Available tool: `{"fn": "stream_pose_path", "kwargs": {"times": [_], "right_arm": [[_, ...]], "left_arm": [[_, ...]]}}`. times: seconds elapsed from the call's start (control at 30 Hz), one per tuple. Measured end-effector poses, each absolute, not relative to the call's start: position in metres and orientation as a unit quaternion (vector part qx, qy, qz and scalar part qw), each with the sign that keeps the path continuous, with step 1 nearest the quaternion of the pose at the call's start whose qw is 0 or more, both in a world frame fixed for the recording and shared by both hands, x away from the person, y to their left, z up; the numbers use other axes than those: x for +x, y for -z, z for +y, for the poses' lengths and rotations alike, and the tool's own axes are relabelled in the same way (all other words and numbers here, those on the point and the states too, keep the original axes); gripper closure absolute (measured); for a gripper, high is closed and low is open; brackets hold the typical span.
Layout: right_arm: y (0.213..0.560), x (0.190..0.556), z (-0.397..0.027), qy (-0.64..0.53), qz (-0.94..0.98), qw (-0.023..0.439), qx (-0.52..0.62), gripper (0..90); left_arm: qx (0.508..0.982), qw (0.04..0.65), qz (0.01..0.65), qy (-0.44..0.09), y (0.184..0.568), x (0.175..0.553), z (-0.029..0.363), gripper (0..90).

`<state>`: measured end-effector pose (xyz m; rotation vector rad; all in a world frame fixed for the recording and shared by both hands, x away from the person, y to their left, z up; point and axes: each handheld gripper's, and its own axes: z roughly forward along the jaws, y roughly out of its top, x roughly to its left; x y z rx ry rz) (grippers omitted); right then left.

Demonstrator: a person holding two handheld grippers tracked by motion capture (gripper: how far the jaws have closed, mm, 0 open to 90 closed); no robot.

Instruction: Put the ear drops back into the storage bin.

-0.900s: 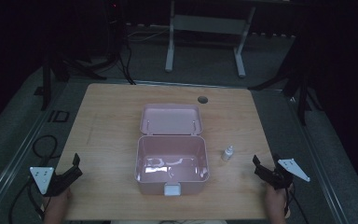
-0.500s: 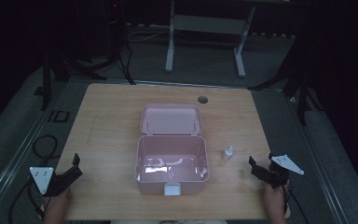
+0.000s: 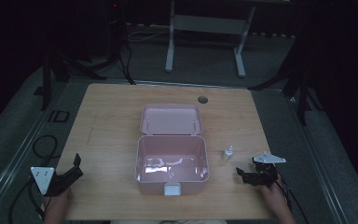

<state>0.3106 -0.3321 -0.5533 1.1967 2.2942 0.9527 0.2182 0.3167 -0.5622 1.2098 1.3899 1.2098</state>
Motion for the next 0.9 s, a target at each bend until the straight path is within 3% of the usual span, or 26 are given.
{"fn": "stream_pose_path", "kwargs": {"times": [0.27, 0.57, 0.9], "right_arm": [[0.541, 0.313, -0.326, -0.27, 0.869, 0.165, 0.38, 14.6], [0.512, 0.317, -0.335, -0.164, 0.912, 0.074, 0.37, 14.8], [0.505, 0.318, -0.331, -0.049, 0.93, -0.017, 0.365, 15.0]], "left_arm": [[0.493, 0.45, 0.561, -0.489, 0.562, 0.218, 0.316, 2.3], [0.495, 0.447, 0.56, -0.491, 0.562, 0.218, 0.315, 2.4], [0.494, 0.449, 0.562, -0.488, 0.562, 0.218, 0.316, 2.3]]}}
